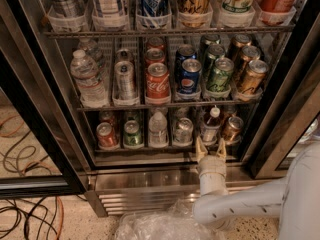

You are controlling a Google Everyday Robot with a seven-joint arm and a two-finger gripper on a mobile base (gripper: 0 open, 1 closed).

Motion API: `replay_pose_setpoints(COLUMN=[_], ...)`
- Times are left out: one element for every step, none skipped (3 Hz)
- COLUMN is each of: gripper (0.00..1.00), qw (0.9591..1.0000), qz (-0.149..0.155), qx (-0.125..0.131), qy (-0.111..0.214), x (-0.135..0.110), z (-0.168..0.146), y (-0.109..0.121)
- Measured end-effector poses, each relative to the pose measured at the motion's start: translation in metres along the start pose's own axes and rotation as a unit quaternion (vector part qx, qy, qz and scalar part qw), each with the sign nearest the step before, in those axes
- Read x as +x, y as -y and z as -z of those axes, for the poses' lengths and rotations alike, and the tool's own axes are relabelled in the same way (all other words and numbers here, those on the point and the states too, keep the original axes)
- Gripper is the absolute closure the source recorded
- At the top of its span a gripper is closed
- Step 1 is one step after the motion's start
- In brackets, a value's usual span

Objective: Pick blue plastic bottle from bottom shelf of fridge

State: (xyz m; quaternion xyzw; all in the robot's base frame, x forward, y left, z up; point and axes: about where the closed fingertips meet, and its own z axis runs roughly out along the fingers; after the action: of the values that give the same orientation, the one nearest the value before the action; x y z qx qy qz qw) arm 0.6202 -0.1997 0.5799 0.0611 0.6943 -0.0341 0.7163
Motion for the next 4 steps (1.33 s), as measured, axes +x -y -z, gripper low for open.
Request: replay_pose_setpoints(gripper=[0.37, 0.38, 0.39, 0.39], qw=[0.9999, 0.9997, 0.9994, 0.999], qz=[0.01, 0.014, 0.014, 0.007], qx=[-0.007, -0.017, -0.024, -0.03], qy=[0.006, 0.013, 0.021, 0.031], x=[-0.004, -0.007, -0.012, -0.015], z=[-0.008, -0.014, -0.022, -0.032], y=[0.005, 0.002, 0.0, -0.006])
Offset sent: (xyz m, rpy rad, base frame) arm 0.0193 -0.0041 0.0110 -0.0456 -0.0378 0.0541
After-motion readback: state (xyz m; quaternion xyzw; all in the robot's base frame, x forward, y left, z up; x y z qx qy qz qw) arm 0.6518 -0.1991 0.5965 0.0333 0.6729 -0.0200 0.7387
